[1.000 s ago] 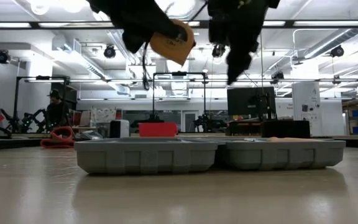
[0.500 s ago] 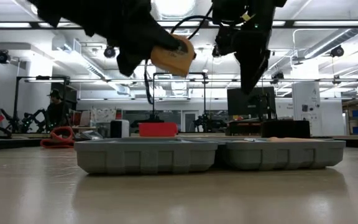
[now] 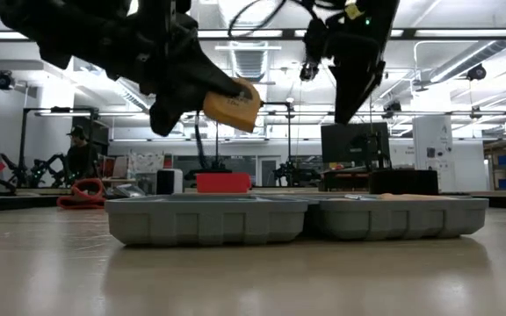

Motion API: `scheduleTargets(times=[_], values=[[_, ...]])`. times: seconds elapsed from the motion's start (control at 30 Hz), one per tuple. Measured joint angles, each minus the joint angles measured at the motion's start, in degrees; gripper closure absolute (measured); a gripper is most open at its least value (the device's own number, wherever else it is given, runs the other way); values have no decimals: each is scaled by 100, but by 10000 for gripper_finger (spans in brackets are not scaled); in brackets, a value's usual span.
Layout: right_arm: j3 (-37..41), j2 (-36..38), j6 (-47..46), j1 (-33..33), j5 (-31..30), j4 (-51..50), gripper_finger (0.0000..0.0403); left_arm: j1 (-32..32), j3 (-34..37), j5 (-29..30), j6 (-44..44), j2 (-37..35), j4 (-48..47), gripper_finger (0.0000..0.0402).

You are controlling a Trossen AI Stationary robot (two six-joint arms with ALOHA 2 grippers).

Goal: Prefit tool cases
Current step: Put the tape measure into the gray tool box

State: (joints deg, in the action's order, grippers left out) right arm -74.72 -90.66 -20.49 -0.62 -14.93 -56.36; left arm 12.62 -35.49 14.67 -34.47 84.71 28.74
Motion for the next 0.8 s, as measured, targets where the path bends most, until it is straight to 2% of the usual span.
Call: scheduleTargets(times=[0.23, 0.47, 0.63, 0.8], values=[[103, 12, -155, 525, -166, 543, 197, 13, 60, -51, -428, 0, -10, 310], [497, 22, -543, 1137, -202, 1508, 204, 13, 238, 85, -759, 0, -25, 310], [746, 25, -852, 1488, -741, 2142, 204, 13, 374, 384, -958, 0, -16, 310], [789, 29, -1000, 1628, -1036, 2315, 203, 13, 381, 537, -849, 0, 52, 310]])
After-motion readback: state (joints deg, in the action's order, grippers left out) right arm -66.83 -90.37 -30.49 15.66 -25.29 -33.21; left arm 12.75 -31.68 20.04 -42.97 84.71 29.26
